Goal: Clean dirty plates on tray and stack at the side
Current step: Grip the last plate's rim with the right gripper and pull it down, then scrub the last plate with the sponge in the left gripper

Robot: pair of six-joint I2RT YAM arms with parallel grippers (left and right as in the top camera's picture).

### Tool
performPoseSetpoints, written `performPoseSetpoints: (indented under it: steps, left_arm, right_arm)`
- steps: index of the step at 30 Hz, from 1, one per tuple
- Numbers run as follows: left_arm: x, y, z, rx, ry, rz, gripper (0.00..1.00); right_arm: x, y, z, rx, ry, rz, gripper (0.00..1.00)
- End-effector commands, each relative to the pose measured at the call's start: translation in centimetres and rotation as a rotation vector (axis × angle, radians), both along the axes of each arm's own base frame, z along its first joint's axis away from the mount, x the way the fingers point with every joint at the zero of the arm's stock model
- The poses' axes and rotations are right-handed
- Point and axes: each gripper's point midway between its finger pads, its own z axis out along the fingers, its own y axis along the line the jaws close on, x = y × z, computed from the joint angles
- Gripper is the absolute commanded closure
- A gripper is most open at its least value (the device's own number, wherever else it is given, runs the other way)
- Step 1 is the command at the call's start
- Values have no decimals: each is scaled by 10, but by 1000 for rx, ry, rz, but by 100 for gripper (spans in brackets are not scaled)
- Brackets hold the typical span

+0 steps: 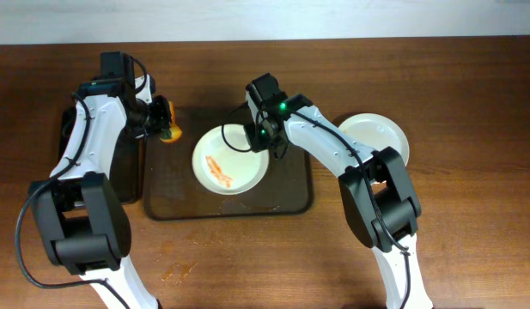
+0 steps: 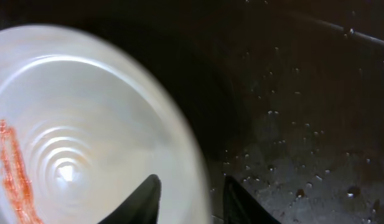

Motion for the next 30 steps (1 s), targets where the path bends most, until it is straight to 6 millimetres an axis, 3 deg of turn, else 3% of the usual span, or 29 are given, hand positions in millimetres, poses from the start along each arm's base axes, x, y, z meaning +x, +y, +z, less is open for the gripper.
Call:
performPoseSetpoints:
  steps: [1,4,5,9,10,11,12,15,17,19,22,25,28,30]
  left_arm:
    - [2,3,12,15,-35,-13,99]
    - [2,3,12,15,-35,-13,99]
    - [2,3,12,15,-35,-12,99]
    - [2,3,12,15,-35,-13,99]
    - [2,3,12,15,-35,-12,99]
    - [2,3,12,15,-35,-13,99]
    - [2,3,12,15,-35,-13,99]
    - [1,2,12,15,-32,-14,99]
    - [0,0,12,14,-27,-20,99]
    - [-1,-16,12,17,-33,-98,99]
    - [-7,-63,10,54,-50,-300,99]
    - [-12,-71,-24,152,23,-225,99]
    - [-17,-70,-73,212,130,-165,100]
    - [-28,-77,-86,215,185,-180,100]
  right_arm:
    - [-6,-4,-7,15,59,-101,78]
    - [-14,-9,-10,16,122,-214,93]
    - [-26,-16,-14,3,205,-345,96]
    - [-39,-17,-17,5,296,-510,96]
    - [-35,-15,-16,13,277,-509,91]
    - [-22,-10,-13,45,221,-458,80]
    - [-18,-11,-12,44,202,-437,80]
    - [-21,-11,-20,33,214,-410,96]
    - [-24,-7,-20,48,223,-377,96]
    - [-22,-5,-19,57,216,-380,96]
    - [-20,-2,-18,76,215,-373,96]
    - [-19,-1,-17,78,212,-372,96]
    - [-19,-1,-17,78,211,-372,96]
    - [-19,-1,-17,80,208,-369,96]
